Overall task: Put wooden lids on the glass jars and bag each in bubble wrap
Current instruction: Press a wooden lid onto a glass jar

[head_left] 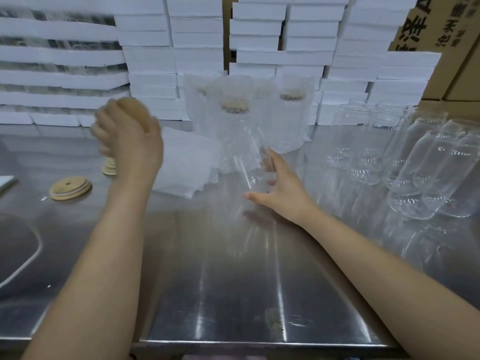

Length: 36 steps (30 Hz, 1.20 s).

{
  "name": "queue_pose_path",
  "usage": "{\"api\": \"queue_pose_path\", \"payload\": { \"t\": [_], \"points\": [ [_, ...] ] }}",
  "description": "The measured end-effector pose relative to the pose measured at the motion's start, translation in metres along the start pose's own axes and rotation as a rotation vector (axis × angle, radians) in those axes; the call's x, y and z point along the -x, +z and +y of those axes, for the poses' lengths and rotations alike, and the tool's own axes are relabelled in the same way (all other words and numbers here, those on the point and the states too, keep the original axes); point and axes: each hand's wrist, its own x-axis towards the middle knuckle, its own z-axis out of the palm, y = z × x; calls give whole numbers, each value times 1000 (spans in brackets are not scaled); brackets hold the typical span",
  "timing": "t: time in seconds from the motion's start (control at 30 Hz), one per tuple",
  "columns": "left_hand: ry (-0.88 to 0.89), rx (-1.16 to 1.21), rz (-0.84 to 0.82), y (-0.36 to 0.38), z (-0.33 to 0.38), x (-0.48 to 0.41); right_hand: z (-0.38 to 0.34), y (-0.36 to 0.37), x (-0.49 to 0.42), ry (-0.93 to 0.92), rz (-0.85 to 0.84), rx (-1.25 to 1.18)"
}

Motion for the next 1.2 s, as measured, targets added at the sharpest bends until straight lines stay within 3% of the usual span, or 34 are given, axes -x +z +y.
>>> {"api": "queue_pose_path", "payload": {
  "t": [0.07, 0.13, 0.27, 0.57, 0.83, 0.97, 1.2],
  "points": [
    [139, 350, -132, 1, 16, 11, -3, 0, 1, -65, 7, 71],
    [232, 543, -271, 0, 30, 24, -4, 1, 0, -108, 2, 119],
    [442, 521, -451, 6, 39, 45, -2, 4, -1, -119, 37, 87],
    [430, 466, -593, 18, 34, 51, 3, 2, -7, 2, 71, 1],
    [607, 383, -552, 34, 34, 64, 6, 1, -5, -33, 109, 54],
    [443, 676, -596, 44, 36, 67, 6, 2, -5, -42, 110, 81],
    [463, 628, -552, 57, 34, 65, 8, -2, -9, -29, 190, 214]
  ]
}}
